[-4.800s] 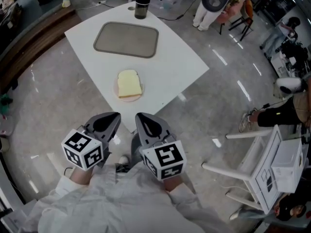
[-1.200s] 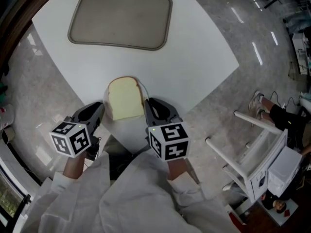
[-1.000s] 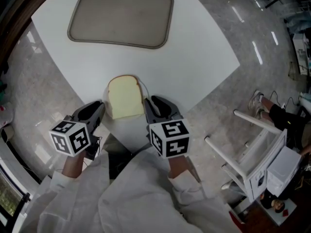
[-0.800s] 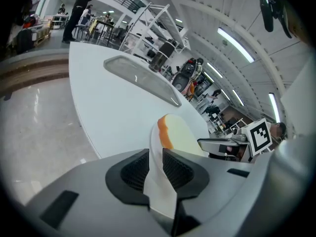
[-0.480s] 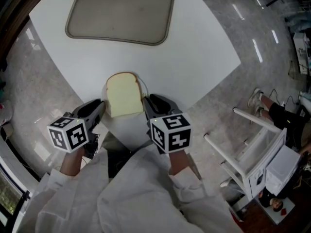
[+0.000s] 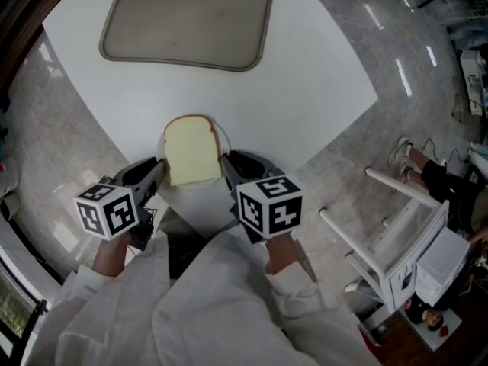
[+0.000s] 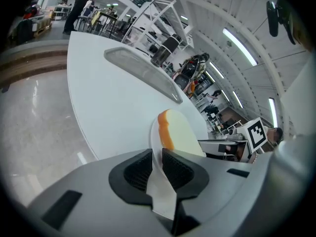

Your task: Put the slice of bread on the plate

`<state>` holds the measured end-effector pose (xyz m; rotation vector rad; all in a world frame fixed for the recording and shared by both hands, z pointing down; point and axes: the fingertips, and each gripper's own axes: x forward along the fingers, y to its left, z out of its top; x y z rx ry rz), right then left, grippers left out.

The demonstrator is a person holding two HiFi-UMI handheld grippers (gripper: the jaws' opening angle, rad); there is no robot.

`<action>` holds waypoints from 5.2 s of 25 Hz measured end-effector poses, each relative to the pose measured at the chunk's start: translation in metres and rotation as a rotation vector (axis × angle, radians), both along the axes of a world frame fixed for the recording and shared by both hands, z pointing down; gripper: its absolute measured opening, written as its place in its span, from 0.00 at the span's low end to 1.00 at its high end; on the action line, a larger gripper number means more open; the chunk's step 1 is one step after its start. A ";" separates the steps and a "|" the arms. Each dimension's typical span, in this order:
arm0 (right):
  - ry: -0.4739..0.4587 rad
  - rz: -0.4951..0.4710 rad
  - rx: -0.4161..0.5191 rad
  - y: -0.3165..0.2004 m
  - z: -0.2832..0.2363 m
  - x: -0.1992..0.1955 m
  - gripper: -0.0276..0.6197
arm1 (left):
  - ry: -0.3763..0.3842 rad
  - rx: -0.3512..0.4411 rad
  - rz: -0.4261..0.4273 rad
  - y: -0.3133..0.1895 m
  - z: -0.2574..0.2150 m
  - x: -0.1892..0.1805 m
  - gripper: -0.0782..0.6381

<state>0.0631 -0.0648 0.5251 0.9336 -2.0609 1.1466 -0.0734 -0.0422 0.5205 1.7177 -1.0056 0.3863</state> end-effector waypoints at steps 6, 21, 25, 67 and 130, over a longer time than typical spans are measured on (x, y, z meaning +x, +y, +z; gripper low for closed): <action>-0.022 0.005 -0.031 0.001 0.001 -0.001 0.15 | 0.008 -0.001 0.001 -0.001 0.000 0.000 0.20; 0.033 0.057 -0.088 0.001 0.003 0.000 0.14 | 0.015 -0.074 0.009 -0.001 0.001 0.002 0.19; 0.068 0.032 -0.107 0.002 0.004 0.002 0.14 | 0.034 -0.085 -0.005 -0.005 -0.005 0.003 0.18; 0.013 -0.105 -0.042 -0.028 -0.042 0.035 0.12 | -0.006 -0.007 -0.114 -0.017 -0.053 0.037 0.16; -0.014 0.256 -0.064 -0.291 -0.027 -0.073 0.11 | 0.105 0.047 0.100 -0.317 -0.030 -0.077 0.16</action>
